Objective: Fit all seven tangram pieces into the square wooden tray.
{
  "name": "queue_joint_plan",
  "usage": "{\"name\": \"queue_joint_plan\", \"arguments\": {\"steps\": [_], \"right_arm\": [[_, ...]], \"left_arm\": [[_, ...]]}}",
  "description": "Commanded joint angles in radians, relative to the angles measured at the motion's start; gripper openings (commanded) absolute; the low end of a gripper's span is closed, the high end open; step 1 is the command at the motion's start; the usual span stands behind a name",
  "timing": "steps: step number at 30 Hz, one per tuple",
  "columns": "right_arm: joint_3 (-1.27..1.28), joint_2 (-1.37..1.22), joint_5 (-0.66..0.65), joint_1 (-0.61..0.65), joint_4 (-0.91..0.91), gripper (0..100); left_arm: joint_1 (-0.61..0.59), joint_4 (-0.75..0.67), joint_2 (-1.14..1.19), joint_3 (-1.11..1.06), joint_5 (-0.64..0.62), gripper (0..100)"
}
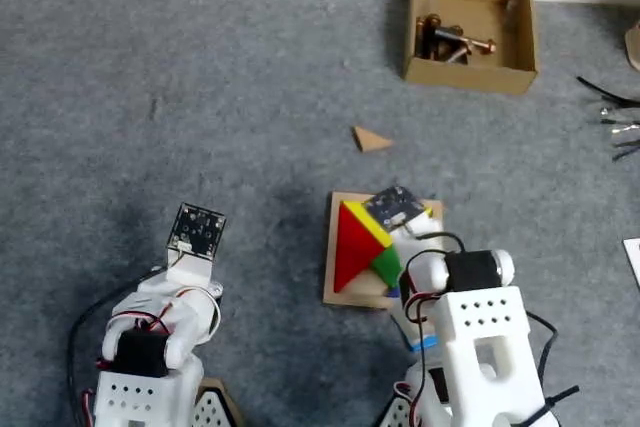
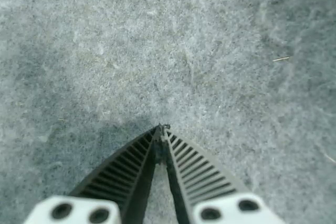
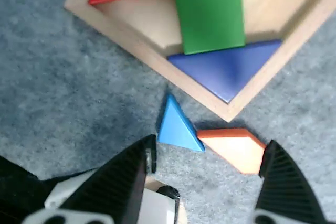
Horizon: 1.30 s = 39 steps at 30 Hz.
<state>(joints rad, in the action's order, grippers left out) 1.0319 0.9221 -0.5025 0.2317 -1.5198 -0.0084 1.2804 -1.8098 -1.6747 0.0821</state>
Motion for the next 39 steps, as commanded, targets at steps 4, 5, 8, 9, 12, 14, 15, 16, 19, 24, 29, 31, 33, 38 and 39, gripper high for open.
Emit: {"name": "queue_joint_plan", "arguments": {"steps": [4,5,8,9,12,14,15,16,19,24,29,31,33,38,39], "right_arm": [[0.036,0.007,-0.103,0.008,0.002,29.2],[0.047,0.007,-0.109,0.007,0.002,29.2],[0.064,0.007,-0.112,0.010,0.028,29.2],[0.065,0.007,-0.112,0.012,0.042,29.2],[0.091,0.007,-0.123,0.012,0.054,29.2],[0.117,0.007,-0.160,0.012,0.073,29.2],[0.136,0.007,-0.167,0.012,0.085,29.2],[0.153,0.007,-0.173,0.012,0.096,29.2],[0.186,0.007,-0.175,0.012,0.131,29.2],[0.231,0.007,-0.176,0.013,0.205,29.2],[0.286,0.007,-0.176,0.013,0.255,29.2],[0.305,0.007,-0.176,0.013,0.269,29.2],[0.321,0.007,-0.176,0.013,0.283,29.2],[0.364,0.007,-0.176,0.013,0.326,29.2],[0.374,0.007,-0.176,0.013,0.334,29.2]], "left_arm": [[-0.015,0.002,-0.015,-0.021,-0.012,1],[-0.015,0.002,-0.015,-0.021,-0.012,1],[-0.015,0.002,-0.015,-0.021,-0.012,1],[-0.015,0.002,-0.015,-0.021,-0.012,1],[-0.015,0.002,-0.015,-0.021,-0.012,1],[-0.015,0.002,-0.015,-0.021,-0.012,1],[-0.015,0.002,-0.015,-0.021,-0.012,1],[-0.015,0.002,-0.015,-0.021,-0.012,1],[-0.015,0.002,-0.015,-0.021,-0.012,1],[-0.015,0.002,-0.015,-0.021,-0.012,1],[-0.015,0.002,-0.015,-0.021,-0.012,1],[-0.015,0.002,-0.015,-0.021,-0.012,1],[-0.015,0.002,-0.015,-0.021,-0.012,1],[-0.015,0.002,-0.015,-0.021,-0.012,1],[-0.015,0.002,-0.015,-0.021,-0.012,1]]}}
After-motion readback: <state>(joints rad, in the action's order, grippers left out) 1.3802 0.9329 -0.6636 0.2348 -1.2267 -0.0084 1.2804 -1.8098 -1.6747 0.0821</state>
